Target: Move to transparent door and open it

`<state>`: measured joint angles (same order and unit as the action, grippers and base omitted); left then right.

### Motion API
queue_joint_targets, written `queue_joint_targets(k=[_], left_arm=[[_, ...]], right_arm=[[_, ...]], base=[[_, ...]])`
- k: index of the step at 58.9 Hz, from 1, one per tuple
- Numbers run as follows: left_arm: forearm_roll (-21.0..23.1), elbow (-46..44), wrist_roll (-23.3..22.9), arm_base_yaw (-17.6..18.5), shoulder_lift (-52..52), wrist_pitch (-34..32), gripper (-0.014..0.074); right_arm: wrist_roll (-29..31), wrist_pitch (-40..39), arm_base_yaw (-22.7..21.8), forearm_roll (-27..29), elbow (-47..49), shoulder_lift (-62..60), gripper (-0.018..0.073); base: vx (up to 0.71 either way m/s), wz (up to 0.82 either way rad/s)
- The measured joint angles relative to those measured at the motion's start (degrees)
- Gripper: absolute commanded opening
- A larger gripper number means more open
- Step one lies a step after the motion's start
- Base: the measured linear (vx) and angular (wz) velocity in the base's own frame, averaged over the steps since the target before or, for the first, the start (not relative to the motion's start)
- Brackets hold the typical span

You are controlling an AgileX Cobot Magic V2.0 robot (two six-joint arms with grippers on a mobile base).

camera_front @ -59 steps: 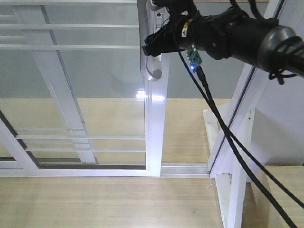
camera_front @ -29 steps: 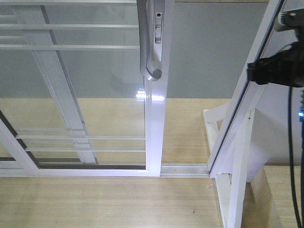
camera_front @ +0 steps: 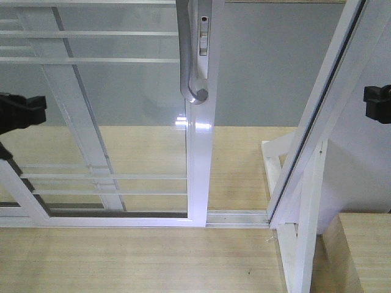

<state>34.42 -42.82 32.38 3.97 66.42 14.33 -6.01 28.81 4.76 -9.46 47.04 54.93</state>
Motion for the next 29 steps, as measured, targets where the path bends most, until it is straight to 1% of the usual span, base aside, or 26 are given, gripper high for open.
queue_joint_targets(k=[8, 18, 29], left_arm=[[1.05, -7.93, 3.0, 3.92, 8.55, -0.2, 0.0496], [1.14, -17.66, 4.47, 8.64, 19.36, -0.14, 0.0496], [1.18, -25.23, 4.84, 12.98, 27.9, -1.27, 0.0496]], right_arm=[[0.0, 0.05, 0.0, 0.05, 0.0, 0.11, 0.0567], [0.0, 0.05, 0.0, 0.05, 0.0, 0.11, 0.0567], [0.0, 0.16, 0.0, 0.05, 0.0, 0.11, 0.0567]], base=[[0.0, 0.0], [0.0, 0.0], [0.0, 0.0]])
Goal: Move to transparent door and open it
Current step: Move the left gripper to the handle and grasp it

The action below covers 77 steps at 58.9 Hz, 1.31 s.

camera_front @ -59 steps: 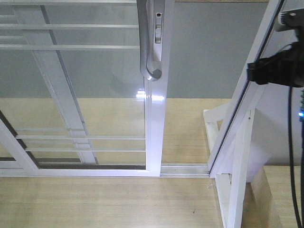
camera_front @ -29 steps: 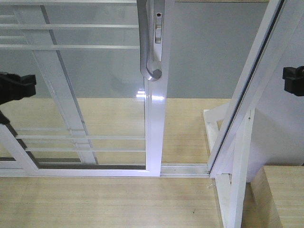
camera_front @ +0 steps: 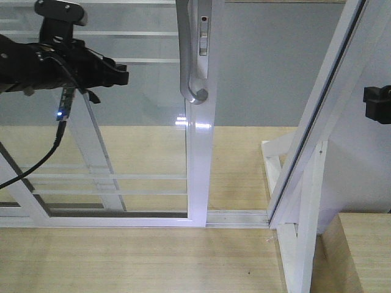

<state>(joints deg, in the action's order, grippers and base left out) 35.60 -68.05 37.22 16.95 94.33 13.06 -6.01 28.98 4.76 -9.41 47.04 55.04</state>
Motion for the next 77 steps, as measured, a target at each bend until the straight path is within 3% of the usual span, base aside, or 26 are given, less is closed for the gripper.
queue_joint_targets(k=[23, 50, 63, 77], left_arm=[[0.19, -14.63, 1.5, 10.11, 16.41, -15.6, 0.0496], [-1.2, -22.68, 1.46, 12.51, 25.13, -21.35, 0.0477], [-1.2, -23.24, 1.39, 13.73, 27.36, -26.29, 0.0341], [2.58, -23.24, 1.18, 14.62, 28.0, -28.93, 0.0027]], right_arm=[[0.0, 0.05, 0.0, 0.07, 0.0, 0.0, 0.0567], [0.0, 0.5, 0.0, 0.09, 0.0, 0.0, 0.0567], [0.0, 0.5, 0.0, 0.09, 0.0, 0.0, 0.0567], [0.0, 0.95, 0.0, 0.09, 0.0, 0.0, 0.0567]], base=[[0.0, 0.0], [0.0, 0.0], [0.0, 0.0], [0.0, 0.0]])
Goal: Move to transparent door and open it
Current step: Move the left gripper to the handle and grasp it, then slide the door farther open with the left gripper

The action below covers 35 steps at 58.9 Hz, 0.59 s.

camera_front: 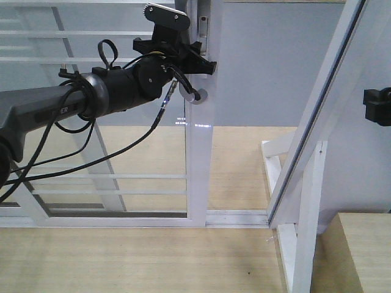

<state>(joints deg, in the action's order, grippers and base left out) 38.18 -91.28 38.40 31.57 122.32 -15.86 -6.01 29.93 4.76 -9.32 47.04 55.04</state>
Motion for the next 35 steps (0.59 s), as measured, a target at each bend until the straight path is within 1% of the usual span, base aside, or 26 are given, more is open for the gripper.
queue_joint_targets(k=[1, 2, 10, 19, 22, 27, 35], left_arm=[[0.23, 0.0, 0.0, 0.0, 0.0, -0.14, -0.0006], [0.4, 0.0, 0.0, 0.02, 0.0, -0.24, -0.001], [1.19, 0.0, 0.12, 0.09, 0.0, -0.54, -0.0009], [3.75, 0.0, 0.86, 0.09, -0.08, -0.6, -0.0008], [4.76, 0.0, 1.71, 0.09, -0.15, -0.6, -0.0008], [6.81, 0.0, 4.35, -0.02, -0.57, -0.04, -0.0008], [10.89, 0.0, 7.83, -1.08, -1.43, 2.96, -0.0008]], right_arm=[[0.0, 0.06, 0.0, 0.0, 0.0, 0.0, 0.0567], [0.0, 0.04, 0.0, 0.0, 0.0, 0.0, 0.0567], [0.0, 0.56, 0.0, 0.0, 0.0, 0.0, 0.0567], [0.0, 0.82, 0.0, 0.0, 0.0, 0.0, 0.0567], [0.0, 0.82, 0.0, 0.0, 0.0, 0.0, 0.0567], [0.0, 0.82, 0.0, 0.0, 0.0, 0.0, 0.0567], [0.0, 1.0, 0.0, 0.0, 0.0, 0.0, 0.0567]], base=[[0.0, 0.0], [0.0, 0.0], [0.0, 0.0], [0.0, 0.0], [0.0, 0.0], [0.0, 0.0], [0.0, 0.0]])
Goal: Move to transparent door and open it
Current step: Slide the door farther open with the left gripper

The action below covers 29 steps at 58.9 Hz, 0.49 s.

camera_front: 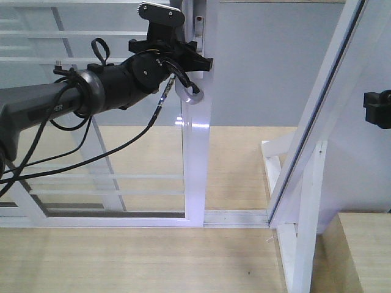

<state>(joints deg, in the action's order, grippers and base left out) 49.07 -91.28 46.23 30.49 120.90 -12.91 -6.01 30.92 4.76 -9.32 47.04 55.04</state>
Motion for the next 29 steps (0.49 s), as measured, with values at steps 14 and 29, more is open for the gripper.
queue_joint_targets(k=[14, 29], left_arm=[[4.46, 0.0, 3.66, -2.82, -1.52, 5.48, -0.0008], [5.11, 0.63, 4.01, -6.12, -3.1, 10.36, -0.0008]], right_arm=[[0.0, 1.0, 0.0, 0.0, 0.0, 0.0, 0.0567], [0.0, 2.25, 0.0, 0.0, 0.0, 0.0, 0.0567]], base=[[0.0, 0.0], [0.0, 0.0]])
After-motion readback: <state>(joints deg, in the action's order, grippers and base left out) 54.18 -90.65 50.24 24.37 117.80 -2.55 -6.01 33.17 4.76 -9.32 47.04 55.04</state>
